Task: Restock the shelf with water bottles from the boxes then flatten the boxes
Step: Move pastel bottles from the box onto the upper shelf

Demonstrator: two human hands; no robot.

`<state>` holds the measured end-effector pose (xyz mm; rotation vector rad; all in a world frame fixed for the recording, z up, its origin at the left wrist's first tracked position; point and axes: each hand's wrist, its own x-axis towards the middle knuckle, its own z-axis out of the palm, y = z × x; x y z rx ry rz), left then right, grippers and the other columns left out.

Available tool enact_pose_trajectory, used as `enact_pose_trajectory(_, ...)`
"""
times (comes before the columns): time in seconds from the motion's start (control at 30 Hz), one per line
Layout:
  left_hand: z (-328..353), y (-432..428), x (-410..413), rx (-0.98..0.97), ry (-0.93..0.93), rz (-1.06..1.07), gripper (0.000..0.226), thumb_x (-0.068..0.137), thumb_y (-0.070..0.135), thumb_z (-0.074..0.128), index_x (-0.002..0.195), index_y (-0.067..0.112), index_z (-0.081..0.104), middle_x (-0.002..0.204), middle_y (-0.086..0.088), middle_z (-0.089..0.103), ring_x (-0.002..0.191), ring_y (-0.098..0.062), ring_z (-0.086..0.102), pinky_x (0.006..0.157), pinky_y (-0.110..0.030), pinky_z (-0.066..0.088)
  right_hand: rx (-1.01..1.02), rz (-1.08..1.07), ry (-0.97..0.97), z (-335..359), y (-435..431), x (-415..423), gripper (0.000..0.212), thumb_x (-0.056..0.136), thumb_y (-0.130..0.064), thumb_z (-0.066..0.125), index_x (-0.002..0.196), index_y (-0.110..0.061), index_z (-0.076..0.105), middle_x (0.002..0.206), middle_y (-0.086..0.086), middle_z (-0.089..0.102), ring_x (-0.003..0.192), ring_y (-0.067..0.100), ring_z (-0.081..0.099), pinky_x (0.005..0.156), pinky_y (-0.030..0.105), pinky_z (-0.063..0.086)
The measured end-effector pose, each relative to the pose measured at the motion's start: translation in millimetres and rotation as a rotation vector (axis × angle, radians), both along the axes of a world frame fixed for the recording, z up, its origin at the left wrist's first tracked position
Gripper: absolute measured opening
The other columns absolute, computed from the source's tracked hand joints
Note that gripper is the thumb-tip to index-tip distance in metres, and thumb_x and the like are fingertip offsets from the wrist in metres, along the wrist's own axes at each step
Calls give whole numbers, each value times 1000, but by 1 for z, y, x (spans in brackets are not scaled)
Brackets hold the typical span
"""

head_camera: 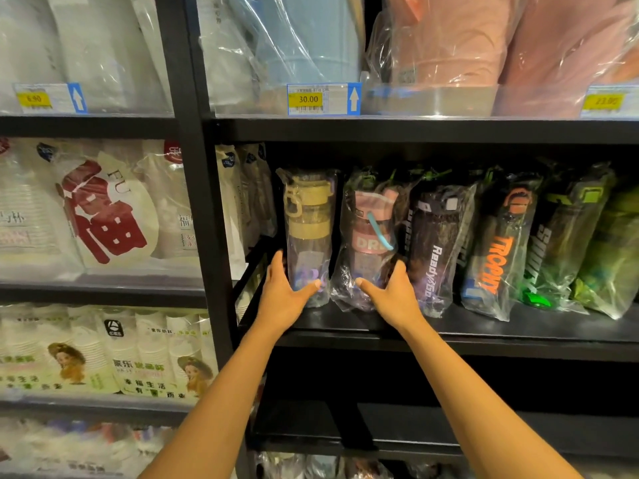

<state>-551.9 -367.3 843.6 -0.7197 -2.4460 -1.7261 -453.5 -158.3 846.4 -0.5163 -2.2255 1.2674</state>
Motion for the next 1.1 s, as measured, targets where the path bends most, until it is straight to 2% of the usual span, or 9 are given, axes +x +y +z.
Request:
enact_pose_trajectory(0.1,-13,-14,27,-85,164,72,89,95,41,71,164,25,17,167,3,28,150,-18,32,118,-37,34,94,-11,-21,-3,-8,19,100,95,-50,69,165,-10,10,170,6,21,154,25,28,122,41,32)
enact_pose_trajectory(0.2,-38,-33,61,-166,390,128,63,98,31,67,154,25,38,155,7,42,142,-12,39,112,-28,35,286,-19,104,-18,-18,53,73,100,-40,65,159,-15,32,159,1,39,131,8,46,111,32,41)
enact_pose_trajectory(0.3,-71,-51,97,-221,515,142,47,99,21,65,144,22,51,146,8,49,139,-12,42,113,-31,39,455,-35,200,-48,-23,93,54,100,-33,65,148,-15,46,145,0,52,133,19,50,108,40,47)
enact_pose_trajectory(0.43,-130,-77,143,-331,553,142,41,98,20,62,138,11,58,137,-4,60,131,-23,52,109,-41,46,583,-45,235,-109,-28,149,47,101,-29,64,141,-8,55,140,8,58,134,27,52,112,45,44)
enact_pose_trajectory(0.57,-197,-112,193,-445,434,84,42,97,25,60,136,10,57,132,-10,61,121,-32,57,98,-49,52,565,-41,148,-187,-48,216,53,100,-30,64,143,-1,54,143,17,56,137,35,50,117,46,39)
enact_pose_trajectory(0.8,-298,-188,260,-619,158,-23,59,93,38,58,144,10,55,139,-12,59,127,-27,51,100,-43,50,358,-80,-328,-306,-123,321,65,97,-39,62,152,-9,45,152,14,50,141,34,45,117,48,39)
enact_pose_trajectory(0.93,-347,-224,282,-686,21,-78,61,89,37,65,144,12,56,138,-11,61,120,-33,60,99,-43,53,302,-69,-530,-359,-180,373,71,98,-51,54,152,-6,42,154,16,47,139,34,43,112,47,41)
enact_pose_trajectory(1.0,-370,-236,294,-679,-28,-95,62,87,26,75,144,13,56,137,-10,62,122,-32,60,101,-38,50,262,-45,-637,-385,-205,397,71,99,-49,58,153,-8,40,156,15,44,140,35,44,111,46,43)
enact_pose_trajectory(1.1,-407,-248,306,-690,-111,-118,62,90,35,66,148,17,51,144,-6,58,130,-24,49,104,-36,45,208,-24,-766,-429,-230,414,73,97,-48,66,155,-15,38,158,10,45,143,32,44,113,43,42)
